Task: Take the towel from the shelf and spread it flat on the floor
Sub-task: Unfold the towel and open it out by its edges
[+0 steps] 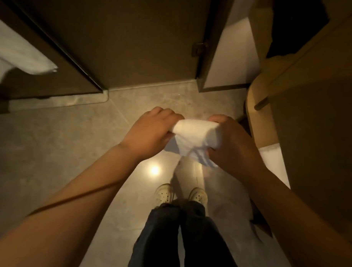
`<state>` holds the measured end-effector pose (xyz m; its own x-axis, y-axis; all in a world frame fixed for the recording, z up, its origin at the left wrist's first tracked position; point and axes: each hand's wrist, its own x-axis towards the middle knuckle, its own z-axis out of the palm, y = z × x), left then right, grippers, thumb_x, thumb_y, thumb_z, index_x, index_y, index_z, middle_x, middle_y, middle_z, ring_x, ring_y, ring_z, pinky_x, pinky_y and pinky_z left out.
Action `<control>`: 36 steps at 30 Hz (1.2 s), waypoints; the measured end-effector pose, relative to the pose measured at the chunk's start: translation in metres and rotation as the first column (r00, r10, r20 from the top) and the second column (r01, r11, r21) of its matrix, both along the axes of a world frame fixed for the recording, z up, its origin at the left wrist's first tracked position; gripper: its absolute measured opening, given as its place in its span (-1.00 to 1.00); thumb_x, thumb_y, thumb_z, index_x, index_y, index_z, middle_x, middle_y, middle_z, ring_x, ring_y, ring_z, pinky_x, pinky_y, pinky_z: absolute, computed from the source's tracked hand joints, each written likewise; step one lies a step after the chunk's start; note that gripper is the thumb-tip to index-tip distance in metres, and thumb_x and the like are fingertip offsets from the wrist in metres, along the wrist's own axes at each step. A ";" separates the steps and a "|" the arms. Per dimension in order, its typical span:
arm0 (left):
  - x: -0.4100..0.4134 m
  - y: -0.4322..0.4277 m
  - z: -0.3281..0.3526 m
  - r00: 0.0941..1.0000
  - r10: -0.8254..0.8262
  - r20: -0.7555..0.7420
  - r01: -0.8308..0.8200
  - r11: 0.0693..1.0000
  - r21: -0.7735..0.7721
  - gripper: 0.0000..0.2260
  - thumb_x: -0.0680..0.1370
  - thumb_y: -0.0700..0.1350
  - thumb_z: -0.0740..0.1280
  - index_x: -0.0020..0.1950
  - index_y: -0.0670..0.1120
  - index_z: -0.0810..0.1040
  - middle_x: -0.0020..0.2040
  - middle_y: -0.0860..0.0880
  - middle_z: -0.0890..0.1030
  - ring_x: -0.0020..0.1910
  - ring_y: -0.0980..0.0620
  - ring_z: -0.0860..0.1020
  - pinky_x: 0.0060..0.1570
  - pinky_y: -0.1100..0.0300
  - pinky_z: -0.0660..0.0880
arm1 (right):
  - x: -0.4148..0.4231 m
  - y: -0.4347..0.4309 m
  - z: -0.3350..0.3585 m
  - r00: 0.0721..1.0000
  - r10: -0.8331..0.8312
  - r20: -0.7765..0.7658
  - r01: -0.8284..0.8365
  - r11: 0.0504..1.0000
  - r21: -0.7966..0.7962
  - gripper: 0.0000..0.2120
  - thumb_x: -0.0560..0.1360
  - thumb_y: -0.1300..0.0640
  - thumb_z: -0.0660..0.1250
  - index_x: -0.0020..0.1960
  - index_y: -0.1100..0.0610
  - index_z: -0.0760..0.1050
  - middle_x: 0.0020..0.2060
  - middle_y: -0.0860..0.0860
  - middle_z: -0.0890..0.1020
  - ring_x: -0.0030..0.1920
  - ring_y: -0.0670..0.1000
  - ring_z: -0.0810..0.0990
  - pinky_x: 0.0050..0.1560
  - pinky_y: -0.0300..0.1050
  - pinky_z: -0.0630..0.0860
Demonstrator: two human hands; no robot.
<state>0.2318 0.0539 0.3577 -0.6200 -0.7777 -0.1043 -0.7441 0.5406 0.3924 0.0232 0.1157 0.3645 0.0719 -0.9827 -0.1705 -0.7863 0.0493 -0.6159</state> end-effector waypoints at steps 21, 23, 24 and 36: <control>0.215 0.254 0.274 0.860 0.308 -0.407 -0.466 0.800 -0.379 -0.61 0.51 -0.19 0.29 0.34 -0.09 0.40 0.27 -0.11 0.50 0.23 -0.11 0.44 0.19 -0.05 0.41 | 0.233 0.219 0.301 0.992 0.110 0.056 -0.061 0.829 -0.556 -0.59 0.36 0.06 0.42 0.17 -0.02 0.43 -0.02 -0.12 0.51 -0.03 -0.11 0.47 -0.16 -0.28 0.49; 0.225 0.285 0.283 0.828 0.353 -0.436 -0.521 0.773 -0.363 -0.55 0.51 -0.15 0.31 0.39 -0.05 0.33 0.35 -0.11 0.42 0.29 -0.10 0.39 0.21 -0.02 0.39 | 0.251 0.246 0.311 0.993 0.087 0.081 -0.026 0.824 -0.565 -0.60 0.35 0.00 0.42 0.15 -0.06 0.40 -0.03 -0.13 0.52 -0.04 -0.09 0.50 -0.17 -0.20 0.55; 0.228 0.300 0.287 0.810 0.374 -0.452 -0.546 0.762 -0.348 -0.51 0.51 -0.13 0.33 0.42 -0.02 0.28 0.39 -0.09 0.36 0.32 -0.09 0.35 0.22 0.03 0.37 | 0.258 0.259 0.317 0.992 0.073 0.101 -0.003 0.826 -0.563 -0.59 0.36 -0.04 0.43 0.15 -0.08 0.39 -0.03 -0.13 0.52 -0.04 -0.08 0.51 -0.16 -0.20 0.56; 0.216 0.489 0.312 0.690 0.333 -0.643 -0.583 0.782 -0.221 -0.44 0.48 0.13 0.31 0.42 0.07 0.21 0.38 0.03 0.34 0.31 0.10 0.34 0.11 0.42 0.24 | 0.299 0.404 0.365 0.958 -0.054 0.283 0.212 0.798 -0.565 -0.55 0.34 -0.08 0.50 0.09 -0.19 0.31 -0.17 -0.37 0.39 -0.15 -0.32 0.48 -0.38 -0.54 0.40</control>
<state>0.4474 0.5432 0.6699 -0.0190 -0.8694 0.4937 -0.6601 0.3818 0.6469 0.3217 0.5193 0.7292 -0.1064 -0.8902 0.4430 -0.6224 -0.2878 -0.7278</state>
